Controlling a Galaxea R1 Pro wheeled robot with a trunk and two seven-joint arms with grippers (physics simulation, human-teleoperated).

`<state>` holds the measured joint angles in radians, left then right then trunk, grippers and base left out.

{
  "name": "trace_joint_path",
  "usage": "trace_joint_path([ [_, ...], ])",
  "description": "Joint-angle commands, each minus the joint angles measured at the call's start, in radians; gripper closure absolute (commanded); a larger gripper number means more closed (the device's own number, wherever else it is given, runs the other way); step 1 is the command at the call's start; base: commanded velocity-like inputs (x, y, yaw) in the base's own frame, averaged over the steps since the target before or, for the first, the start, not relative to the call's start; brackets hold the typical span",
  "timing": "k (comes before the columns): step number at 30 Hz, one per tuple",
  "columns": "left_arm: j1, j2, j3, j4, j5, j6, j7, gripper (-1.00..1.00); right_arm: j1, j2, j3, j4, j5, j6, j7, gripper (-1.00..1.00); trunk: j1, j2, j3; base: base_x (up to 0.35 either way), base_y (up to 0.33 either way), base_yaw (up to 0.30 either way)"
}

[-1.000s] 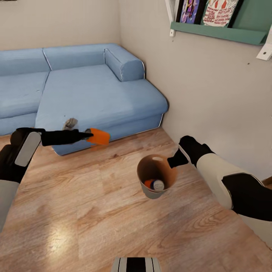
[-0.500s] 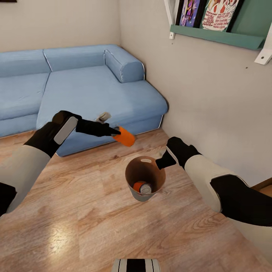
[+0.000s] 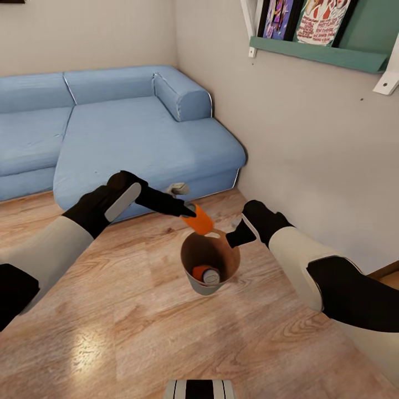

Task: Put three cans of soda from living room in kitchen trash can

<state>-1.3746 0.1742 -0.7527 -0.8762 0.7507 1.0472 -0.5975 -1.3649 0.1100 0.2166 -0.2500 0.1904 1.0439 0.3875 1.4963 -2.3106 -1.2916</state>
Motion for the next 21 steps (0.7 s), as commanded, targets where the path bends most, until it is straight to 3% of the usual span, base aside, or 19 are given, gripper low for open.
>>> trace_joint_path([
  [1,0.0,0.0,-0.003,-0.013,-0.005,0.0,0.0,1.0,0.0,0.0,-0.006,0.0,-0.022,0.003,0.004,1.0,0.0,0.0,0.0,0.0,0.0,0.0],
  [6,0.001,0.001,-0.01,-0.033,-0.004,0.0,-0.001,1.0,0.0,0.0,-0.006,0.001,-0.022,0.003,0.003,1.0,0.0,0.0,0.0,0.0,0.0,0.0],
  [10,0.0,0.0,-0.063,-0.035,-0.005,0.0,-0.001,1.0,0.0,0.0,-0.006,0.0,-0.022,0.003,0.003,1.0,0.0,0.0,0.0,0.0,0.0,0.0],
  [14,0.0,-0.001,-0.086,-0.025,-0.006,0.0,-0.001,1.0,0.0,0.0,-0.006,0.0,-0.022,0.003,0.002,1.0,0.0,0.0,0.0,0.0,0.0,0.0],
  [17,0.001,-0.001,-0.126,-0.018,-0.007,0.0,-0.001,1.0,0.0,0.0,-0.006,-0.001,-0.023,0.003,0.002,1.0,0.0,0.0,0.0,0.0,0.0,0.0],
  [21,0.002,-0.01,-0.142,-0.015,-0.007,0.0,0.001,1.0,0.0,0.002,-0.006,-0.002,-0.023,0.003,0.002,1.0,0.0,0.0,0.0,0.0,0.0,0.0],
])
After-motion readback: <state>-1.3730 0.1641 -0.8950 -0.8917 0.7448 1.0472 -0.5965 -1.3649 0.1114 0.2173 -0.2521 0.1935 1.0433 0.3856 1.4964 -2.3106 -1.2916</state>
